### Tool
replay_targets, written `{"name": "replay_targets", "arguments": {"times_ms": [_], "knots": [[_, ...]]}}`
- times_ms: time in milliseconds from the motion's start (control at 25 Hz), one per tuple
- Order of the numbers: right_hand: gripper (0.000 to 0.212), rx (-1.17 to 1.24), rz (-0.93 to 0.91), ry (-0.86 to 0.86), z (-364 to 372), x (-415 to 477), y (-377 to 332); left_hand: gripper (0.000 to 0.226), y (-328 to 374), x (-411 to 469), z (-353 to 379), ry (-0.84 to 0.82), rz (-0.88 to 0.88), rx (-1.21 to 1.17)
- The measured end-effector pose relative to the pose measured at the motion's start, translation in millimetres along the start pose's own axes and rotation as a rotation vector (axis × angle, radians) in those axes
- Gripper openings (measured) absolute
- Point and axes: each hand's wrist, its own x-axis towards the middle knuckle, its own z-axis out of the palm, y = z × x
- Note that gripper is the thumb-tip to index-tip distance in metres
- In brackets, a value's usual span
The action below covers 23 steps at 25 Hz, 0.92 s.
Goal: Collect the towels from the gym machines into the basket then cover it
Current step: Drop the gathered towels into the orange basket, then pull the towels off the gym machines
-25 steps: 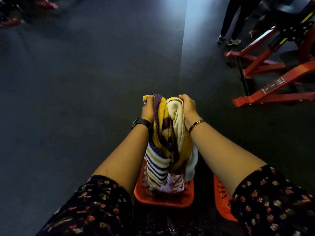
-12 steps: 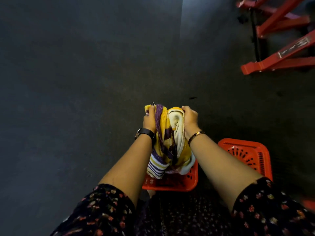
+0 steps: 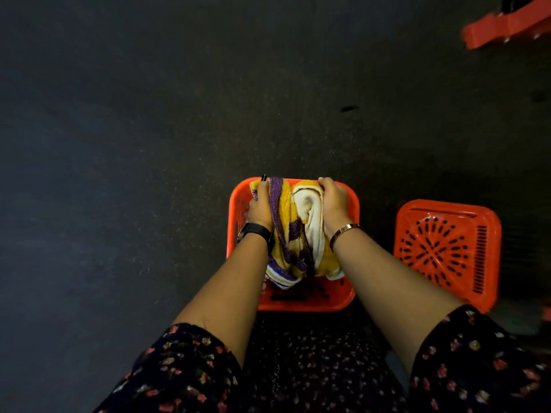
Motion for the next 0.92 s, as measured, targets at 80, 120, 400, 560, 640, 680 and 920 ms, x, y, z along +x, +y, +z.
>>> {"name": "replay_targets", "arguments": {"times_ms": [80, 120, 400, 560, 640, 680, 920], "knots": [[0.026, -0.031, -0.001, 0.03, 3, 18, 19, 0.094, -14, 22, 4, 0.006, -0.021, 0.003], [0.026, -0.073, 0.001, 0.047, 4, 31, 31, 0.088, -21, 33, 6, 0.017, -0.009, 0.005], [0.034, -0.206, 0.038, 0.061, 11, 91, 112, 0.085, -80, 109, 15, 0.051, -0.057, 0.08], [0.03, -0.202, 0.079, 0.166, 19, 126, 133, 0.057, -79, 126, 21, -0.015, -0.021, 0.186], [0.028, -0.253, 0.111, 0.151, 15, 140, 142, 0.048, -86, 136, 24, 0.006, -0.002, 0.298], [0.026, -0.32, 0.107, 0.145, 12, 144, 146, 0.046, -87, 135, 25, 0.031, 0.032, 0.335], [0.025, -0.449, -0.049, 0.037, 1, 129, 131, 0.056, -62, 107, 23, -0.11, 0.138, 0.143]]}}
